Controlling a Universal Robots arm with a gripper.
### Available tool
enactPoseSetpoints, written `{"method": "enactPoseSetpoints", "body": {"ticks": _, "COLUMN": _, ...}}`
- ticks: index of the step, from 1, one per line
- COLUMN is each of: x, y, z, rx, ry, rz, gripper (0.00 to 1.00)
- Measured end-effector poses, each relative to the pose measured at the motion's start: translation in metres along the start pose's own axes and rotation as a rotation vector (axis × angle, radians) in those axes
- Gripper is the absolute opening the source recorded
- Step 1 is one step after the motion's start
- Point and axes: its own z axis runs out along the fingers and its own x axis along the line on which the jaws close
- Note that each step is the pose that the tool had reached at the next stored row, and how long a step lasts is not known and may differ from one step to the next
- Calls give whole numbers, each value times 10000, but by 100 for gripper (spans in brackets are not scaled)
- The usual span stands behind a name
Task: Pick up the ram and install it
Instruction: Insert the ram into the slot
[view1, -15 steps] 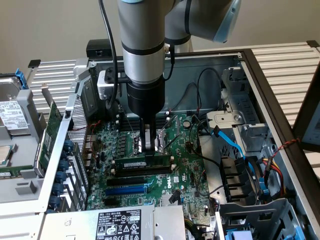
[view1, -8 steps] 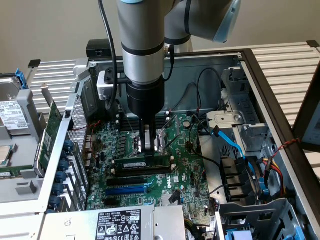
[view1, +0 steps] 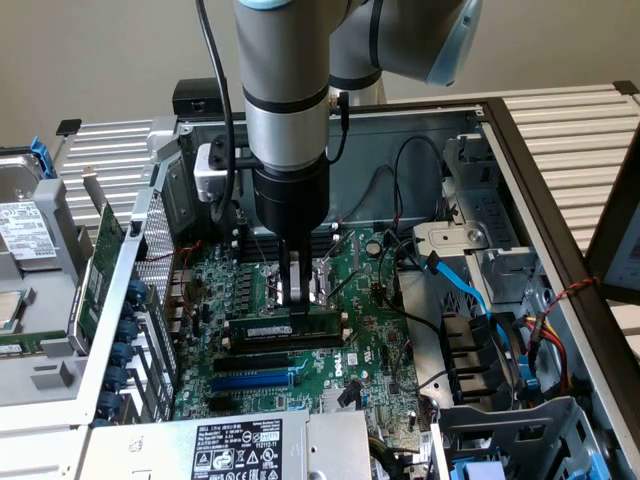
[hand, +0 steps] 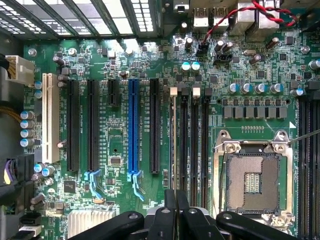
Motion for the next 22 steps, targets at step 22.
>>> {"method": "enactPoseSetpoints", "body": {"ticks": 22, "x": 1, "y": -1, "z": -18, "rx": -31, "ry": 1, "rz": 29, "gripper": 12}}
